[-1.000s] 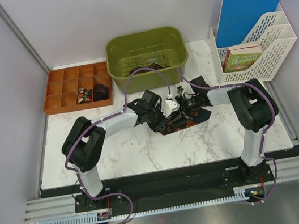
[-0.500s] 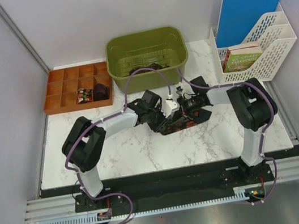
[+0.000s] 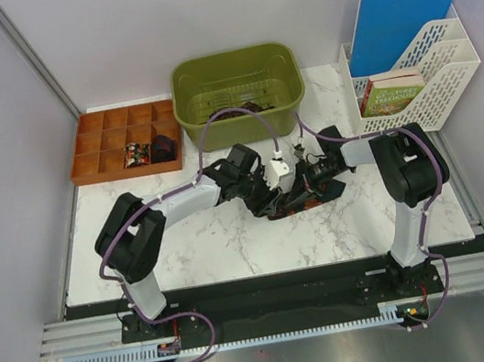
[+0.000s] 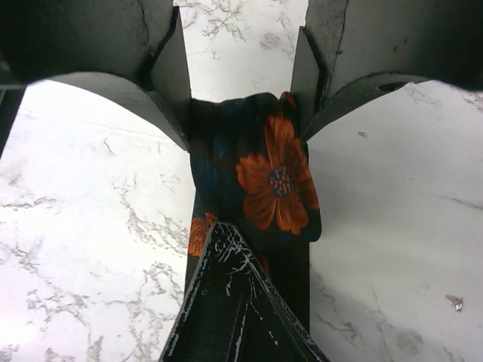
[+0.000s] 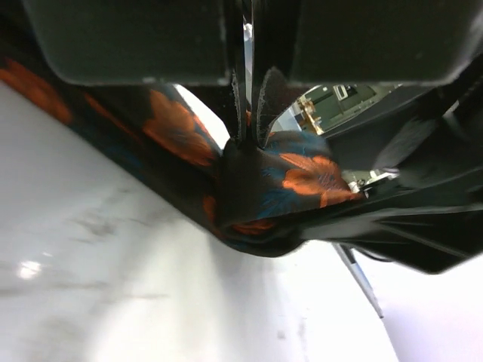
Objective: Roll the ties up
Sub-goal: Roll the tie at the center of the board.
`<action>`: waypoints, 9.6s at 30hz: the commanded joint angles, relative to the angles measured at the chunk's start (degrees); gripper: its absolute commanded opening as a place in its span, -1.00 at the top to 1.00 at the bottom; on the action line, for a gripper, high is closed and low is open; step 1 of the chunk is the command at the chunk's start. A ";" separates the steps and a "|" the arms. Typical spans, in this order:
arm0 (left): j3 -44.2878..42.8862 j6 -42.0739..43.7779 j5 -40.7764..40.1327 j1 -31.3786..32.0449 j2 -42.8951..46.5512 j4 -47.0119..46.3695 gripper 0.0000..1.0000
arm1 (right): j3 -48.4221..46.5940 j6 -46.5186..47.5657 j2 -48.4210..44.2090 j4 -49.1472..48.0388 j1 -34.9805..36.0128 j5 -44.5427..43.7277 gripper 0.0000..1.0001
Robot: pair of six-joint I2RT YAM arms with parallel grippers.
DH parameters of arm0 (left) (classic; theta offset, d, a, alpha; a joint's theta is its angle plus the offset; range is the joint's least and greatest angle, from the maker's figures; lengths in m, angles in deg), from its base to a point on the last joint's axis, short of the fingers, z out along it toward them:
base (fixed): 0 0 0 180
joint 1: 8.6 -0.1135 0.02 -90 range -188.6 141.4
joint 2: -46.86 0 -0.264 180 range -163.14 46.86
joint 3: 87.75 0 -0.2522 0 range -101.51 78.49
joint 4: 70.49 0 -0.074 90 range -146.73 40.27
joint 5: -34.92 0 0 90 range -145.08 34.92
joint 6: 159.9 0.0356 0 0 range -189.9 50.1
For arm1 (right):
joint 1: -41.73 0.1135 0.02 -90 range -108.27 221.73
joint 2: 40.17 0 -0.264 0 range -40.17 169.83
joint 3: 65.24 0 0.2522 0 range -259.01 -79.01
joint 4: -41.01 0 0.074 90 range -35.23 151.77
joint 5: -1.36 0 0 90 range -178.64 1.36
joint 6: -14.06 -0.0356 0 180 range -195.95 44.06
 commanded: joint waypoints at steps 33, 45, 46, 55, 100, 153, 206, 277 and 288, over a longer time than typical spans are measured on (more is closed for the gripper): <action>3.14 8.74 3.39 4.08 -2.31 -15.15 -0.52 | 1.76 8.61 6.66 5.63 -2.03 -10.86 1.00; -1.44 11.03 5.85 4.44 -3.29 -1.97 0.71 | 0.97 7.64 7.80 5.63 -2.29 -10.50 -0.01; -1.26 11.37 6.46 4.44 -3.20 -1.35 0.77 | 0.97 7.64 7.89 5.55 -2.64 -10.15 -0.04; -2.75 15.68 7.08 4.26 -3.02 6.03 0.96 | 0.88 8.00 8.51 5.64 -2.82 -9.01 -0.18; -16.99 14.89 -3.90 4.70 -17.26 24.93 0.96 | 1.31 1.85 1.58 -0.24 -6.33 -2.43 0.30; -13.21 16.21 -1.18 -3.30 -14.36 25.90 0.91 | 6.77 -18.63 -1.87 -25.04 4.83 -3.12 0.24; 3.58 19.99 13.15 -4.62 0.32 -6.45 -0.47 | 1.32 -2.99 7.10 -7.64 1.49 -10.59 1.00; 8.21 2.07 12.09 -5.93 9.01 -14.34 -0.99 | -0.17 -0.27 6.40 -3.69 -1.50 -5.66 1.00; 3.55 3.63 16.68 -7.52 7.17 -8.02 -0.99 | -2.02 2.37 10.18 -1.40 -1.67 -7.07 1.00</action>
